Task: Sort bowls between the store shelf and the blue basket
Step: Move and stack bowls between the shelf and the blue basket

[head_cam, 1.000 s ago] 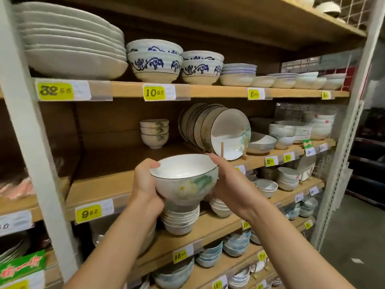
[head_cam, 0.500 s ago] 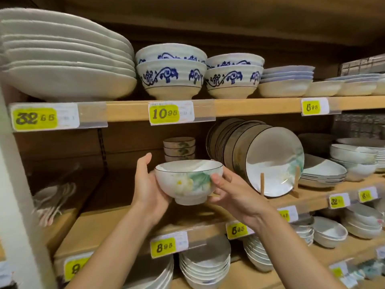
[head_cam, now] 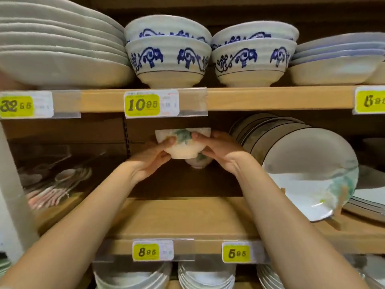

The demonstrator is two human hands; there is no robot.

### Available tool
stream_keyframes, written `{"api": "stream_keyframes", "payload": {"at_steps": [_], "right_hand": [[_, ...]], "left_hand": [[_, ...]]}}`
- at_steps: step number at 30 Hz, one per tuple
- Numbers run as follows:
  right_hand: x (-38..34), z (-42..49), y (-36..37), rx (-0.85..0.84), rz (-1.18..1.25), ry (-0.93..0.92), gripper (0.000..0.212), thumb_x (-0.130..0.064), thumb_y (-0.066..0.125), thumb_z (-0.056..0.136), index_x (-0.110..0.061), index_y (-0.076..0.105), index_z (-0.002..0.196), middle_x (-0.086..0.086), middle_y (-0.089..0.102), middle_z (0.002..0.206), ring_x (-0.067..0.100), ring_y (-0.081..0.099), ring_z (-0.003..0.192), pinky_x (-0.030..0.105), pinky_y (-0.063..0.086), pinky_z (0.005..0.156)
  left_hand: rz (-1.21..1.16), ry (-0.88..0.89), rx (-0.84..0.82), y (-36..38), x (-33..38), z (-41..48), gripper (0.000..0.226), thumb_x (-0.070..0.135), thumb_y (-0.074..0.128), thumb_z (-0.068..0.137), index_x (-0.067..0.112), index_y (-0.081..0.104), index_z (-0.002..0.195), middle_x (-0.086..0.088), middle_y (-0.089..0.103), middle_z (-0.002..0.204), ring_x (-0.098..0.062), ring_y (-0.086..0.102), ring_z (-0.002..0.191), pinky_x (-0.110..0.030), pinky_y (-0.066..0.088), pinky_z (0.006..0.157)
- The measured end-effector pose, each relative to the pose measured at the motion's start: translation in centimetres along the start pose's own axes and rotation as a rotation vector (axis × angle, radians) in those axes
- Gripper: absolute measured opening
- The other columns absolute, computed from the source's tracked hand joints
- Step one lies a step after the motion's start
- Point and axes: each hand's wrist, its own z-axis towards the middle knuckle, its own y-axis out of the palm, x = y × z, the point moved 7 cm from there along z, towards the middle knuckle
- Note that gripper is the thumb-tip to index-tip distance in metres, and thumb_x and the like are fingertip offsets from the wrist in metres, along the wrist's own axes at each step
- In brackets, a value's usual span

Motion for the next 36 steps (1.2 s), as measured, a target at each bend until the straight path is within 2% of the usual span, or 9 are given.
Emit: {"api": "stream_keyframes", "payload": {"at_steps": [2, 6, 8, 12, 15, 18, 26, 30, 36], "right_hand": [[-0.3, 1.9, -0.1, -0.062, -0.036, 0.037, 0.032, -0.02, 0.077, 0.079, -0.015, 0.066, 0.108, 0.002, 0.072, 0.108, 0.014, 0.068, 0.102, 0.026, 0.055, 0.084], [-1.5, 5.1, -0.8, -0.057, -0.135, 0.046, 0.028, -0.009, 0.079, 0.076, -0.014, 0.066, 0.101, 0.003, 0.07, 0.108, 0.012, 0.064, 0.096, 0.022, 0.054, 0.076], [-2.1, 6.3, -1.2, -0.043, -0.164, 0.043, 0.046, -0.007, 0.078, 0.076, -0.009, 0.061, 0.118, 0.009, 0.065, 0.123, 0.019, 0.06, 0.111, 0.033, 0.051, 0.094], [-1.9, 8.6, -1.8, 0.0, -0.104, 0.033, 0.059, -0.002, 0.075, 0.077, -0.006, 0.053, 0.131, 0.013, 0.06, 0.131, 0.025, 0.055, 0.123, 0.039, 0.042, 0.108], [-1.2, 10.0, -1.3, 0.036, -0.22, 0.042, 0.066, -0.016, 0.079, 0.075, -0.009, 0.051, 0.135, 0.011, 0.057, 0.135, 0.026, 0.051, 0.126, 0.043, 0.038, 0.111], [-0.7, 10.9, -1.6, 0.079, -0.275, 0.002, 0.066, -0.021, 0.08, 0.075, -0.012, 0.053, 0.134, 0.009, 0.058, 0.134, 0.026, 0.05, 0.127, 0.045, 0.038, 0.111], [-0.3, 12.8, -2.8, 0.116, -0.348, -0.12, 0.063, -0.02, 0.079, 0.076, -0.017, 0.054, 0.133, 0.006, 0.056, 0.136, 0.023, 0.05, 0.127, 0.045, 0.038, 0.11], [-0.1, 13.4, -4.0, 0.146, -0.31, -0.164, 0.043, -0.017, 0.075, 0.08, -0.023, 0.056, 0.118, 0.002, 0.059, 0.126, 0.02, 0.052, 0.12, 0.038, 0.042, 0.104], [1.4, 14.6, -4.5, 0.153, -0.367, -0.087, 0.038, -0.016, 0.082, 0.073, -0.03, 0.061, 0.102, -0.01, 0.062, 0.104, -0.002, 0.055, 0.089, 0.015, 0.041, 0.068]], "left_hand": [[0.051, 0.0, -0.078, 0.0, 0.5, 1.2, 0.097, 0.037, 0.096, 0.039, 0.02, 0.056, 0.125, -0.001, 0.065, 0.125, -0.016, 0.059, 0.117, -0.036, 0.043, 0.103], [0.171, 0.031, -0.069, -1.4, 1.5, 4.5, 0.052, 0.011, 0.069, 0.073, 0.017, 0.056, 0.123, -0.002, 0.064, 0.125, -0.019, 0.057, 0.121, -0.042, 0.039, 0.11], [0.236, 0.029, -0.076, -1.3, 1.7, 6.0, 0.043, 0.004, 0.064, 0.082, 0.016, 0.056, 0.122, 0.0, 0.066, 0.12, -0.018, 0.059, 0.119, -0.039, 0.043, 0.107], [0.291, 0.031, -0.085, -0.9, 1.8, 9.1, 0.049, 0.001, 0.065, 0.083, 0.014, 0.053, 0.129, -0.001, 0.064, 0.124, -0.017, 0.059, 0.117, -0.038, 0.043, 0.106], [0.316, 0.048, -0.115, -0.5, 1.6, 10.6, 0.037, 0.0, 0.065, 0.085, 0.023, 0.058, 0.114, 0.009, 0.067, 0.11, -0.006, 0.061, 0.106, -0.027, 0.046, 0.098], [0.341, 0.091, -0.143, -0.2, 1.2, 11.6, 0.041, 0.0, 0.064, 0.086, 0.021, 0.055, 0.121, 0.006, 0.065, 0.115, -0.004, 0.061, 0.103, -0.019, 0.048, 0.088], [0.359, 0.163, -0.166, -1.0, 0.1, 14.2, 0.052, 0.002, 0.068, 0.084, 0.018, 0.052, 0.131, -0.007, 0.057, 0.137, -0.021, 0.053, 0.127, -0.043, 0.039, 0.111], [0.372, 0.166, -0.155, -1.1, -0.6, 15.6, 0.053, 0.003, 0.069, 0.084, 0.018, 0.051, 0.132, -0.006, 0.056, 0.139, -0.021, 0.051, 0.128, -0.041, 0.038, 0.111], [0.422, 0.093, -0.17, -1.4, -2.6, 16.6, 0.054, 0.006, 0.067, 0.086, 0.011, 0.049, 0.137, -0.01, 0.057, 0.137, -0.025, 0.054, 0.125, -0.048, 0.04, 0.109]]}}
